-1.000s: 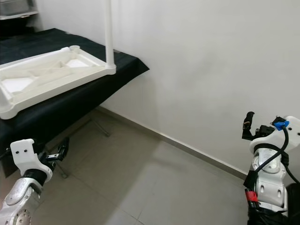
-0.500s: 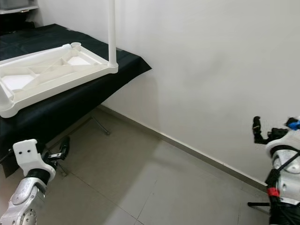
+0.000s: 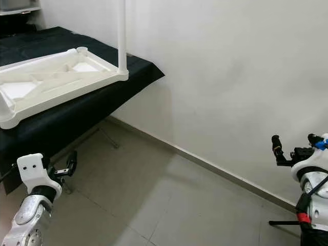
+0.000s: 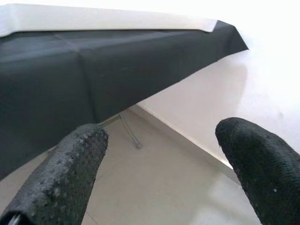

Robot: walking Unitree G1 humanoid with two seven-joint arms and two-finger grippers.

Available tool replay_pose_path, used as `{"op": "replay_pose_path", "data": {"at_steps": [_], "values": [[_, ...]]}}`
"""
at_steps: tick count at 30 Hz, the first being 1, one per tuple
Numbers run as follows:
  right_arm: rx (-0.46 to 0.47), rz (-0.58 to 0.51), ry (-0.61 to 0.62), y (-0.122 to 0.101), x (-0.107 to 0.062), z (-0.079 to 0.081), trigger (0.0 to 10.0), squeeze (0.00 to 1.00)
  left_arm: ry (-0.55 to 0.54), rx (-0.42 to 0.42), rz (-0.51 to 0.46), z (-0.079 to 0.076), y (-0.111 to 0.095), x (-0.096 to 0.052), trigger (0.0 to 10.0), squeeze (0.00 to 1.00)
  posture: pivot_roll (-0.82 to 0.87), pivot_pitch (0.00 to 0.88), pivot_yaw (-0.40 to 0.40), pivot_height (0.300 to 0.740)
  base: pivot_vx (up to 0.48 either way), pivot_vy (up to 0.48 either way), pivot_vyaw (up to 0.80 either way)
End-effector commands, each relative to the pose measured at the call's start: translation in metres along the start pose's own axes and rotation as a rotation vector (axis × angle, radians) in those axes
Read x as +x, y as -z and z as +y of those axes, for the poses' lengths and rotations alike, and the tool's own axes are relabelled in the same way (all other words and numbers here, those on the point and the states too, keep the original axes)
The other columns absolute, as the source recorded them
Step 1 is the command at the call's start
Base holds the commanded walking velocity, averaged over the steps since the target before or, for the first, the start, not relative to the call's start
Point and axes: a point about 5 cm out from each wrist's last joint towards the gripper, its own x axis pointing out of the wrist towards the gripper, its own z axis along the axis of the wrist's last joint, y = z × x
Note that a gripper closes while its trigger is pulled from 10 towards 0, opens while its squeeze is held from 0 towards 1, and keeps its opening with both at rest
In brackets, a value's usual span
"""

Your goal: Building children table

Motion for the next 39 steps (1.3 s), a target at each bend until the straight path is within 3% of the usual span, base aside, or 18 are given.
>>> {"op": "replay_pose_path", "data": {"at_steps": [1, 39], "values": [[-0.019, 0.002, 0.011, 0.001, -0.001, -0.003, 10.0, 0.00, 0.009, 0.008, 0.011, -0.004, 0.004, 0.000, 10.0, 0.00, -0.13, 0.002, -0.118, 0.740, 0.000, 0.000, 0.00], [0.014, 0.028, -0.040, 0.014, -0.005, 0.015, 10.0, 0.00, 0.016, 0.035, 0.048, 0.003, 0.008, -0.004, 10.0, 0.00, -0.11, 0.026, -0.089, 0.740, 0.000, 0.000, 0.00]]}}
